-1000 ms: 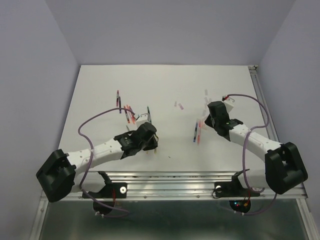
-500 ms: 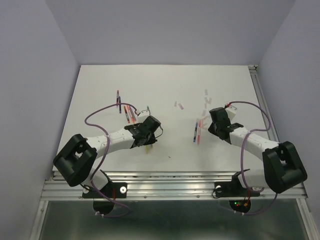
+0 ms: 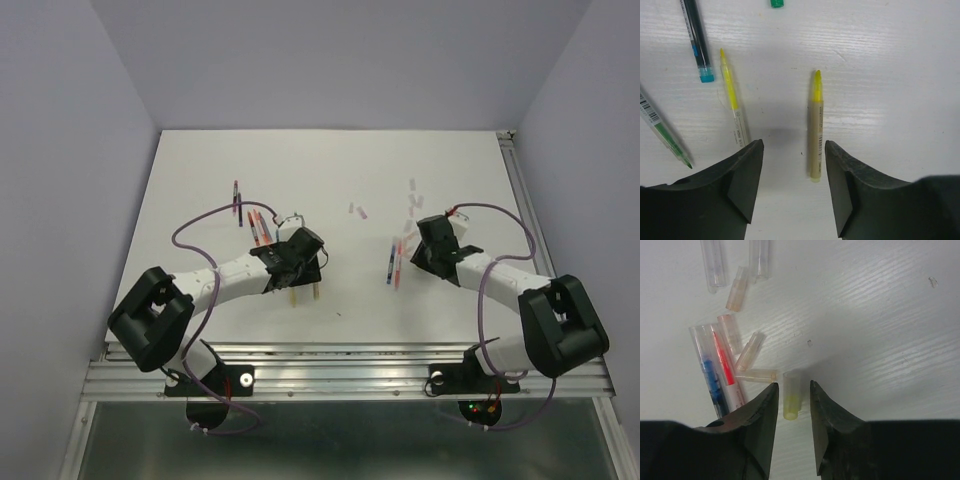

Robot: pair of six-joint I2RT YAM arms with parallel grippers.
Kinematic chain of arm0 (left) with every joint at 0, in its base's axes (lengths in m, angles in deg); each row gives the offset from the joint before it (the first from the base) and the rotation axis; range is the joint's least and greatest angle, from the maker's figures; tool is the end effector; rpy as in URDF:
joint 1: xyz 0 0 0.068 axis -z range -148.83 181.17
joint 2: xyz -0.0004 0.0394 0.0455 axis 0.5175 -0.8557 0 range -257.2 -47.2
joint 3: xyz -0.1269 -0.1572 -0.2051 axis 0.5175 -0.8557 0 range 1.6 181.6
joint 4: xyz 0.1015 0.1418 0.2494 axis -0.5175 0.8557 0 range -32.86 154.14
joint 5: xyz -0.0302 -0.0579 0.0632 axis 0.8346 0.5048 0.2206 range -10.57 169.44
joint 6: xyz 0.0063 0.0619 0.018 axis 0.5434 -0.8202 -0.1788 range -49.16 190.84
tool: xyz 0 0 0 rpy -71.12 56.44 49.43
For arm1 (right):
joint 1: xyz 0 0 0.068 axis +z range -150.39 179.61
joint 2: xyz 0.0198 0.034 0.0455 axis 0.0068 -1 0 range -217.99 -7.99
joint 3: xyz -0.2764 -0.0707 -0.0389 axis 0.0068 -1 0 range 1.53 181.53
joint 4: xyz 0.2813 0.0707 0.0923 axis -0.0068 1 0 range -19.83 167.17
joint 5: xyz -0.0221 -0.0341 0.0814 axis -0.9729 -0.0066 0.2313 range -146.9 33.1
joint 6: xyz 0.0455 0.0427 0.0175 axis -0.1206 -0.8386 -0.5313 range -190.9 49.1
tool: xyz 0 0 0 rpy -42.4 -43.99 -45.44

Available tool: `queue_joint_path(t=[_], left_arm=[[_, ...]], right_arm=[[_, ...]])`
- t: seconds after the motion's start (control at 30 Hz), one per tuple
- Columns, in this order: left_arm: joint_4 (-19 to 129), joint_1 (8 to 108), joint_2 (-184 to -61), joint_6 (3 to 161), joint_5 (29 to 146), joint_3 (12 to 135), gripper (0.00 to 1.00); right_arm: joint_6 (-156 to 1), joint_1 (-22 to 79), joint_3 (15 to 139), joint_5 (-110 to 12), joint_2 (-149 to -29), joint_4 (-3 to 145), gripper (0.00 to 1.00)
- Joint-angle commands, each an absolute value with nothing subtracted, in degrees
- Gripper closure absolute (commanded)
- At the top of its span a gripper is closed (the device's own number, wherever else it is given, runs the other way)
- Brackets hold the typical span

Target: Open the pen caps

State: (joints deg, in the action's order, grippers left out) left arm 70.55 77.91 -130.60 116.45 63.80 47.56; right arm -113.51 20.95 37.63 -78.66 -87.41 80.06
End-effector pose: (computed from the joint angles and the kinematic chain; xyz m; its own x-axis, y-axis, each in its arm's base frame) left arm 0.2376 -0.2328 0.1673 -0.7895 -0.1650 -0.5911 0.0295 0.9519 -0.3050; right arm 0.2803 0.0893 0.1359 -0.6379 0.4257 -0.6418 0.4084 0.8935 0.1868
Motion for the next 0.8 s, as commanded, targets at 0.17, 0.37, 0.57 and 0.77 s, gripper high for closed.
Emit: queue_joint_path(t=[0.17,0.37,0.57,0.77], left_arm=[[69.4,80.1,-126.2,111.5,64.7,54.2,0.08],[66.1,81.8,-130.7,107.1,68.2,60.7,0.01],[66.5,84.4,-142.9,103.6,70.5,72.7,0.01],[71.2,86.9,-155.8,101.4,69.9,86.5,0.01]], right_arm=[[-112.6,20.5,36.9,-78.3,-76.1,82.6,0.34],[-114.6,20.5,36.3,-79.7,-65.0,89.0,0.00],[-117.1,20.5,34.5,-82.6,-54.9,94.9,0.00],[-116.4,20.5,32.2,-83.3,-49.1,95.1,0.00]])
